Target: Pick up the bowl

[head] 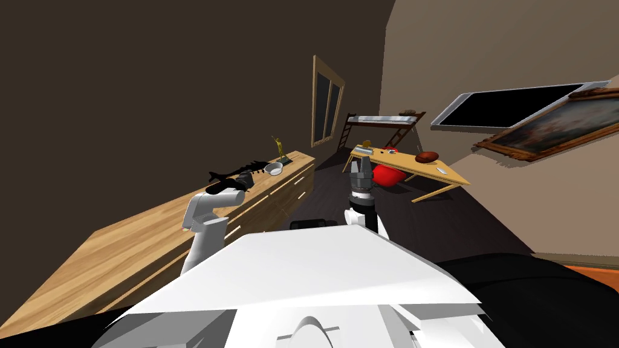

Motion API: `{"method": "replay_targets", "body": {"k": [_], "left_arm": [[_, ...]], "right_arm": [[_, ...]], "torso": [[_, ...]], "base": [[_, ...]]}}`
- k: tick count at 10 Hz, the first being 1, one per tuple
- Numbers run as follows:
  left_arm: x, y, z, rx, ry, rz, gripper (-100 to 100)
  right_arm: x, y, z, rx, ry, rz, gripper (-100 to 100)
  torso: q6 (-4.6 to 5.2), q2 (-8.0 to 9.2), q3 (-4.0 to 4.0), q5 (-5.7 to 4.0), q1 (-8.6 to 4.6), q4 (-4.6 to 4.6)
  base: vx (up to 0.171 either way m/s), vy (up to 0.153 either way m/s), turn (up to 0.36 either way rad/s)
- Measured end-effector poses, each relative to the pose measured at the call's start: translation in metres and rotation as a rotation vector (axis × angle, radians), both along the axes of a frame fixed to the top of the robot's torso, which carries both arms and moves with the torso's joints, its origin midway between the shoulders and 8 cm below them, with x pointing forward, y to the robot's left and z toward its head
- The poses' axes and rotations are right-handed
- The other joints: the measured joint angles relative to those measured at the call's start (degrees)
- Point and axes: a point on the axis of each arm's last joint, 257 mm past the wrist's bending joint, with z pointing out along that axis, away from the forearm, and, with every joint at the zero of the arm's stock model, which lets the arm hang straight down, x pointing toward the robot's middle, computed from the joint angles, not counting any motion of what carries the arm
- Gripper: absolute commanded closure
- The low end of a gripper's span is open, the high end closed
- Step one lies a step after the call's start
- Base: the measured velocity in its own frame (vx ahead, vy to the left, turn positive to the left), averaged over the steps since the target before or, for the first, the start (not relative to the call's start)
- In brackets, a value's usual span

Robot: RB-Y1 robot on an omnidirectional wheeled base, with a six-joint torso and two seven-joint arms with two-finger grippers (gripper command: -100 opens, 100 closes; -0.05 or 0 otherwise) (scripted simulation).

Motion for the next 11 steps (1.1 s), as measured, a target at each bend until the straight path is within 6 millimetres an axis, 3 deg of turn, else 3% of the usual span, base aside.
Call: {"method": "replay_targets", "body": {"k": [11], "left_arm": [[-0.019,0.027,-0.044,-0.009,0.290,0.036,-100]], "right_arm": [[0.000,0.000,0.000,0.000,0.000,0.000,0]], "torso": [[-0.02,-0.08,-0.05,0.01,0.03,-0.02]], "base": [[0.046,0.015,-0.067]]}}
